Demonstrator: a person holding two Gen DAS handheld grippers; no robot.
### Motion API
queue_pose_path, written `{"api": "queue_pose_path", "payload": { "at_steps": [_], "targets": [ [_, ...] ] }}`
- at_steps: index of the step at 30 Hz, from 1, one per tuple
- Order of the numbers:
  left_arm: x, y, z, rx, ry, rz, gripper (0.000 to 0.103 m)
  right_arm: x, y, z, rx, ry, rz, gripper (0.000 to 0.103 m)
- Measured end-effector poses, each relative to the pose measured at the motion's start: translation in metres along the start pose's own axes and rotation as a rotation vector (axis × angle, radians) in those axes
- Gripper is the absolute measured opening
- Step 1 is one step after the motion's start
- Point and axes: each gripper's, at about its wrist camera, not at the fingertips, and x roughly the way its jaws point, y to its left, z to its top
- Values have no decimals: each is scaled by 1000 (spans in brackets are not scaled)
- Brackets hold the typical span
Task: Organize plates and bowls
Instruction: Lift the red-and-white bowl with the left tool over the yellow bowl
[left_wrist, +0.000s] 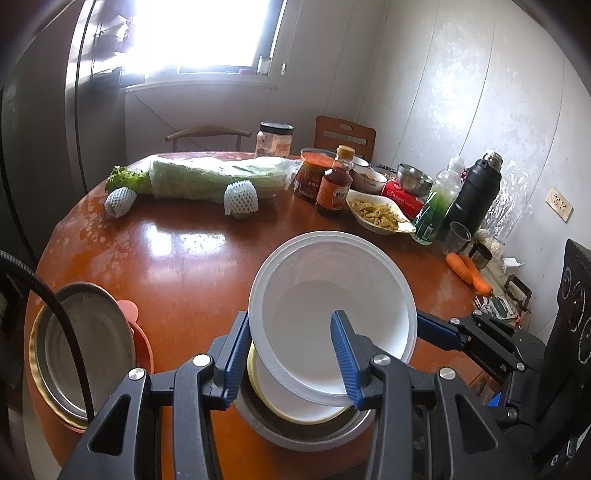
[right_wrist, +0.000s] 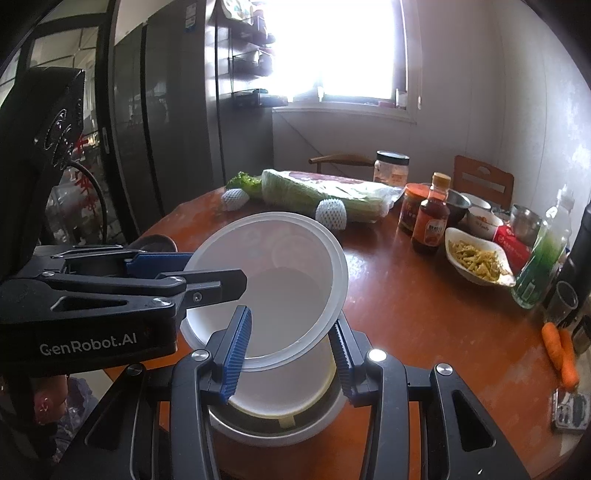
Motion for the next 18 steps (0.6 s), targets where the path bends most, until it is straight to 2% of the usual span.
{"api": "queue_pose_path", "payload": {
  "at_steps": [18],
  "targets": [
    [29,-10,-25,41,62,34,44,20,-7,-35,38,66,5,44]
  ]
}}
